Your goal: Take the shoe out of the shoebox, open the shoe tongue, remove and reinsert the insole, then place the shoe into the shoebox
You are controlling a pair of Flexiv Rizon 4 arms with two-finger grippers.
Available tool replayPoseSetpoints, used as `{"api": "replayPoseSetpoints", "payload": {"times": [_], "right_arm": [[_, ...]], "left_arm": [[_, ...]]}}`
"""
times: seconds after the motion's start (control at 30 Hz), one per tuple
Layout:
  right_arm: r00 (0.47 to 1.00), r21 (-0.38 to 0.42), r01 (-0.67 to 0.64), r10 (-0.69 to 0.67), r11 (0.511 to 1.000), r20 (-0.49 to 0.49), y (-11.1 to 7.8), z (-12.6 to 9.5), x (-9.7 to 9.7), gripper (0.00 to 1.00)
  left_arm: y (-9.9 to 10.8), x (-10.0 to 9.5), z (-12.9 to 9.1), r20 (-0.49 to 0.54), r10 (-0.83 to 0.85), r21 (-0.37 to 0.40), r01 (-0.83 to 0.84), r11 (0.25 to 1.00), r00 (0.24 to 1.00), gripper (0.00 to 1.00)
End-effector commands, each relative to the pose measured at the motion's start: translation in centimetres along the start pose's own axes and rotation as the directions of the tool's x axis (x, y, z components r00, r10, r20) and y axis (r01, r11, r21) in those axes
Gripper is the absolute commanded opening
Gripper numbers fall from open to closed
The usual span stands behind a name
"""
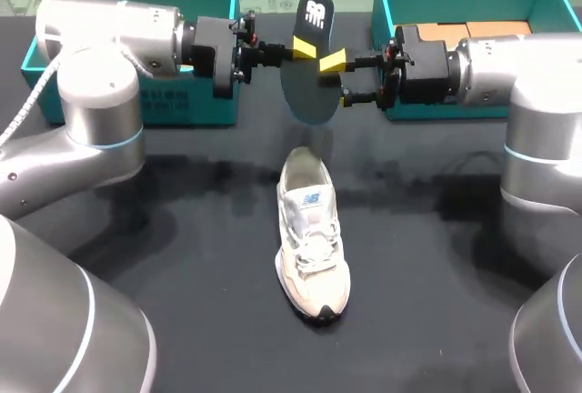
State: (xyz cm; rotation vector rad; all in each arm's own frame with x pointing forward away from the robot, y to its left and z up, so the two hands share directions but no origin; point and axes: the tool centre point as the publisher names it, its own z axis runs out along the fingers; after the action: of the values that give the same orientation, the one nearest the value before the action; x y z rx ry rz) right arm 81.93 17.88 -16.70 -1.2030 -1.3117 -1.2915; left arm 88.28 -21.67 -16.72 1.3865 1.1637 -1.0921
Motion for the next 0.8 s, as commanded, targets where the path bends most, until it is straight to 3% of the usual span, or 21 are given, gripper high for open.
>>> {"api": "replayPoseSetpoints", "payload": {"times": [0.03, 0.33, 0.67, 0.8], "right_arm": [[1.000, 0.008, 0.002, -0.002, 1.000, -0.002, 0.30, 0.54, -0.18, 0.51], [1.000, 0.012, 0.005, -0.005, 1.000, -0.007, 0.11, 0.86, -0.10, 0.43], [1.000, 0.010, 0.012, -0.012, 1.000, -0.014, -0.01, 0.89, 0.00, 0.26], [1.000, 0.006, 0.010, -0.010, 1.000, -0.014, -0.04, 0.81, 0.01, 0.25]], "left_arm": [[0.07, 0.32, 0.63, 0.000, 0.006, 0.004, -0.006, 1.000, 1.000, 0.00], [0.01, 0.39, 1.14, 0.009, 0.017, -0.005, -0.017, 1.000, 1.000, 0.00], [-0.23, 0.29, 1.25, 0.016, 0.030, -0.007, -0.030, 1.000, 0.999, 0.00], [-0.34, 0.25, 1.13, 0.017, 0.036, -0.012, -0.035, 0.999, 0.999, 0.00]]}}
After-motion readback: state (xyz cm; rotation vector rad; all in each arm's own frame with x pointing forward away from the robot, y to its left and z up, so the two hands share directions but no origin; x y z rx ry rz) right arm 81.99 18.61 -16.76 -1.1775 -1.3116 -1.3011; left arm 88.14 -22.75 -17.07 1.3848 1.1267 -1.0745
